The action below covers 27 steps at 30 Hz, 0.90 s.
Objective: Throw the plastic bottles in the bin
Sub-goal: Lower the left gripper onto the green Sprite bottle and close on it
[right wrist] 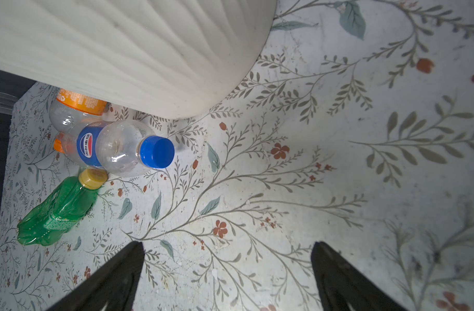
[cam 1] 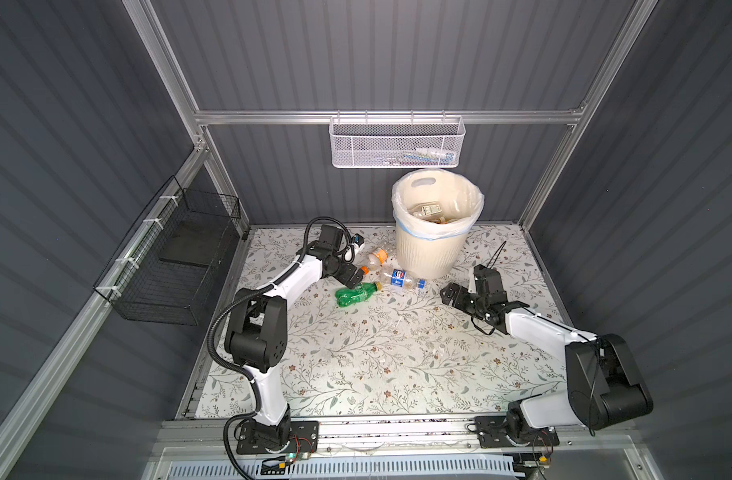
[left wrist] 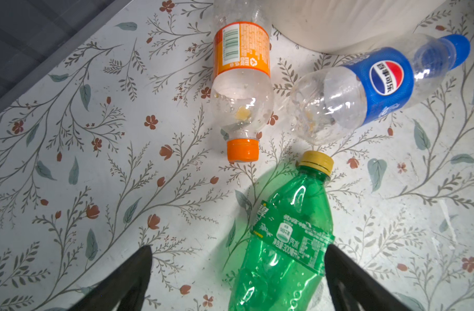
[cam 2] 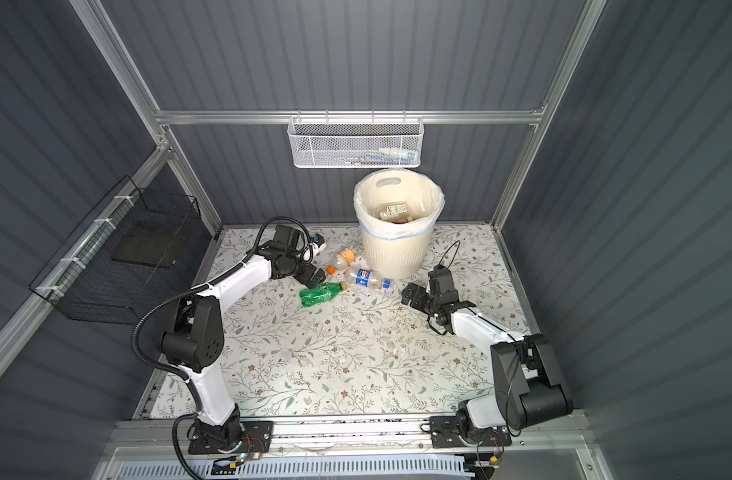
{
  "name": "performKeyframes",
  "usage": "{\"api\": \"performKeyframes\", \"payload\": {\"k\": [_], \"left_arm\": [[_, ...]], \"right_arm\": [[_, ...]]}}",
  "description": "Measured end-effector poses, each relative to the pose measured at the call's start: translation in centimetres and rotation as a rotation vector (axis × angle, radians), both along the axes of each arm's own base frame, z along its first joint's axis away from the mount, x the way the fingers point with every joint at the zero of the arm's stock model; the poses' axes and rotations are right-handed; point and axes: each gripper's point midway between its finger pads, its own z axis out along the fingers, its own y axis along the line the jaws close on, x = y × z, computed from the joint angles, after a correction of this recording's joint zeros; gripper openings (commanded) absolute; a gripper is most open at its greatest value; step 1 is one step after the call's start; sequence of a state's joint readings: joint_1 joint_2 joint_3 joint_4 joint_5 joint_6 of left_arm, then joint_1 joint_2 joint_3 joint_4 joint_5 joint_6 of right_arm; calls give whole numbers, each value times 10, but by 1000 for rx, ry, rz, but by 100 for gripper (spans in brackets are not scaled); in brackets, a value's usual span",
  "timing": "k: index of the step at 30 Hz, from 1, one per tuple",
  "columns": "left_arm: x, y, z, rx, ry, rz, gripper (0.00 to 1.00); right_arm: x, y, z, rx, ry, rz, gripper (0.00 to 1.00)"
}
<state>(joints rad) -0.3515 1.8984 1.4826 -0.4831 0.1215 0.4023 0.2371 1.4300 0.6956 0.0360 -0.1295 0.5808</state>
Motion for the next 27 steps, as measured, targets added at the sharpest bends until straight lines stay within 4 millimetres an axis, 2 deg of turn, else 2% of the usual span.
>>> {"api": "performKeyframes", "payload": {"k": [5, 14, 21, 27], "left_arm": [[-1, -3, -18, 35, 58, -49, 100], [-23, -2, -49, 62, 186, -118, 100], [-25, -2, -59, 65, 211, -120, 100], [-24, -5, -59, 51, 206, -125, 100]], "right_arm": [[3, 2, 2, 13, -15, 4, 99], [3, 0, -7, 18, 14, 3, 99], [2, 1, -17, 22, 42, 7, 98], [2, 2, -17, 24, 44, 9, 98]]}}
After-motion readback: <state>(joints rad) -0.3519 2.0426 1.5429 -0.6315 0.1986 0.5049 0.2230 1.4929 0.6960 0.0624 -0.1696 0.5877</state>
